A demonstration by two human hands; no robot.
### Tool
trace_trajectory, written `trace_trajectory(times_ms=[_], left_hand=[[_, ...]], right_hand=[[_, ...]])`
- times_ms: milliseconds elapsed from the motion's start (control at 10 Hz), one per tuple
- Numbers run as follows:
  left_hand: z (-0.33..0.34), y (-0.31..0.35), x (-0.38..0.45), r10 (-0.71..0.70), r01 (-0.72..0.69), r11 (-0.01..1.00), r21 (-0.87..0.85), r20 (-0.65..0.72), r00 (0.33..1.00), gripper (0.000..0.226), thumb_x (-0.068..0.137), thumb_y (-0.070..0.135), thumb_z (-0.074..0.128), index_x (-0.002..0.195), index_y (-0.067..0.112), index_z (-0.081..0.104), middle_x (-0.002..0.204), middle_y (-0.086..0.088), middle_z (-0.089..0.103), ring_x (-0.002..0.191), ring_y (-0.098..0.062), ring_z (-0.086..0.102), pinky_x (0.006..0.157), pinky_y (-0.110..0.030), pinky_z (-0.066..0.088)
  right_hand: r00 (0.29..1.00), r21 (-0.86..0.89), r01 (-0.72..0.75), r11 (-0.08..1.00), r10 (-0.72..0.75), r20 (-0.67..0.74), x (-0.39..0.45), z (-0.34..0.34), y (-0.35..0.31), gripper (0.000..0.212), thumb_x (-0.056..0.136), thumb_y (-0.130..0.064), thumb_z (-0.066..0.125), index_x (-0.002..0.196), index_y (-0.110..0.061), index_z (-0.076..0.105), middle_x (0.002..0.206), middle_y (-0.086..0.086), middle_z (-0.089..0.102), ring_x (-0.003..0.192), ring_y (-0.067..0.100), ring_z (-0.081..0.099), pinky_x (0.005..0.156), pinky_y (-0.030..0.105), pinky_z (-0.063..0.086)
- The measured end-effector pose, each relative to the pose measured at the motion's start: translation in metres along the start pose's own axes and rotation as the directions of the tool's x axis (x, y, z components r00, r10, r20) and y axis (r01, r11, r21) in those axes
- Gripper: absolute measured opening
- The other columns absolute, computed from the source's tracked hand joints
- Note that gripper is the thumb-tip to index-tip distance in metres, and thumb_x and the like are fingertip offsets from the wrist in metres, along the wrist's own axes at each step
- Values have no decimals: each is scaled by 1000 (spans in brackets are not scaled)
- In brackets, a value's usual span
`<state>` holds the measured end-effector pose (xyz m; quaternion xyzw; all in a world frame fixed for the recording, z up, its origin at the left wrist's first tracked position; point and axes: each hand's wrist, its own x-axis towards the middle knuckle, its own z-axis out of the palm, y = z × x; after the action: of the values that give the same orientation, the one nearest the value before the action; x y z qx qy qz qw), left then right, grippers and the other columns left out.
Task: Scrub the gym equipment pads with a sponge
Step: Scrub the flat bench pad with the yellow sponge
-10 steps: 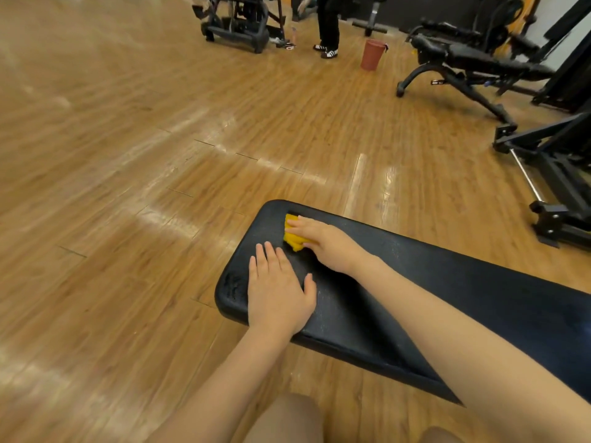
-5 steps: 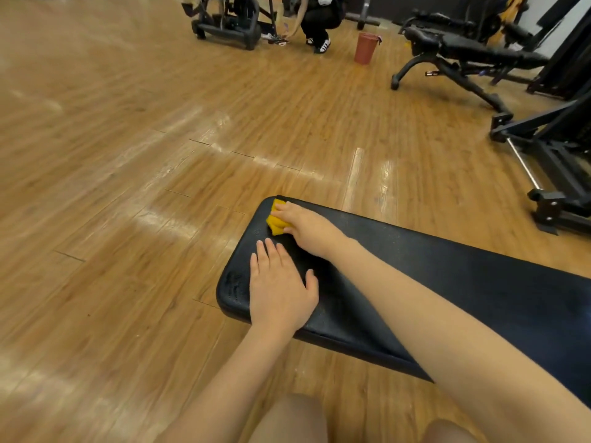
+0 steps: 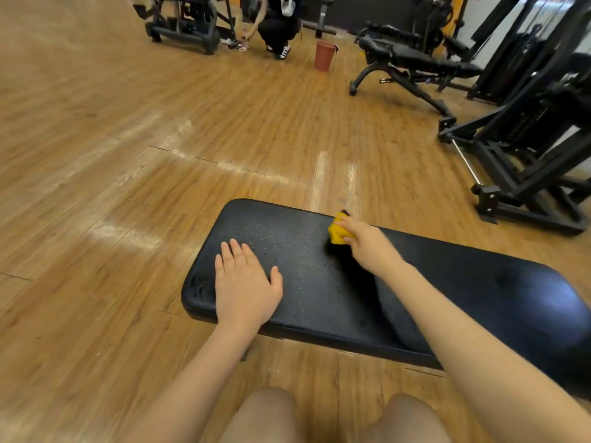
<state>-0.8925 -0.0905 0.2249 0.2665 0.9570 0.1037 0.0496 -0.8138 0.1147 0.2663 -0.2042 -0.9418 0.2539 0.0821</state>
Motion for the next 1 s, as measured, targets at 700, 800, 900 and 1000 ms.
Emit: trace_trajectory(times_ms=[700,800,900,1000], left_hand=[[-2,-1,-3,25,-25,999,29,-3,1000,75,98,49,24,149,-3,11,157,-21,8,146,-34,4,118,-42,6],[-1,-2,-2,24,-23,999,30,-3,1000,75,98,49,24,150,-3,10,158,-21,7,146,-33,4,118,-42,5],[-1,-4,-2,27,-27,999,26,-3,1000,75,98,49,25,150,-3,10,158,-21,7,146,-33,3,118,-42,5],[0,-3,-2,35,-35,999,25,-1,999,75,98,49,26,150,-2,10,158,-21,7,146,-33,3,118,-42,5]], right_hand=[[897,-25,-416,909,406,-175,-71,-36,82,41,93,0,47,134,-7,47,147,7,36,133,26,39,105,21,25],[971,-17,-201,979,197,-134,-54,-2,27,43,92,2,47,134,-8,47,146,8,37,136,23,34,104,12,16],[998,-91,32,995,-27,54,-48,41,-16,45,94,1,43,137,-11,42,151,3,28,142,18,20,109,15,6],[1000,-57,3,998,-2,21,-55,45,-13,46,95,3,41,138,-15,42,151,-1,27,141,13,20,112,15,8]])
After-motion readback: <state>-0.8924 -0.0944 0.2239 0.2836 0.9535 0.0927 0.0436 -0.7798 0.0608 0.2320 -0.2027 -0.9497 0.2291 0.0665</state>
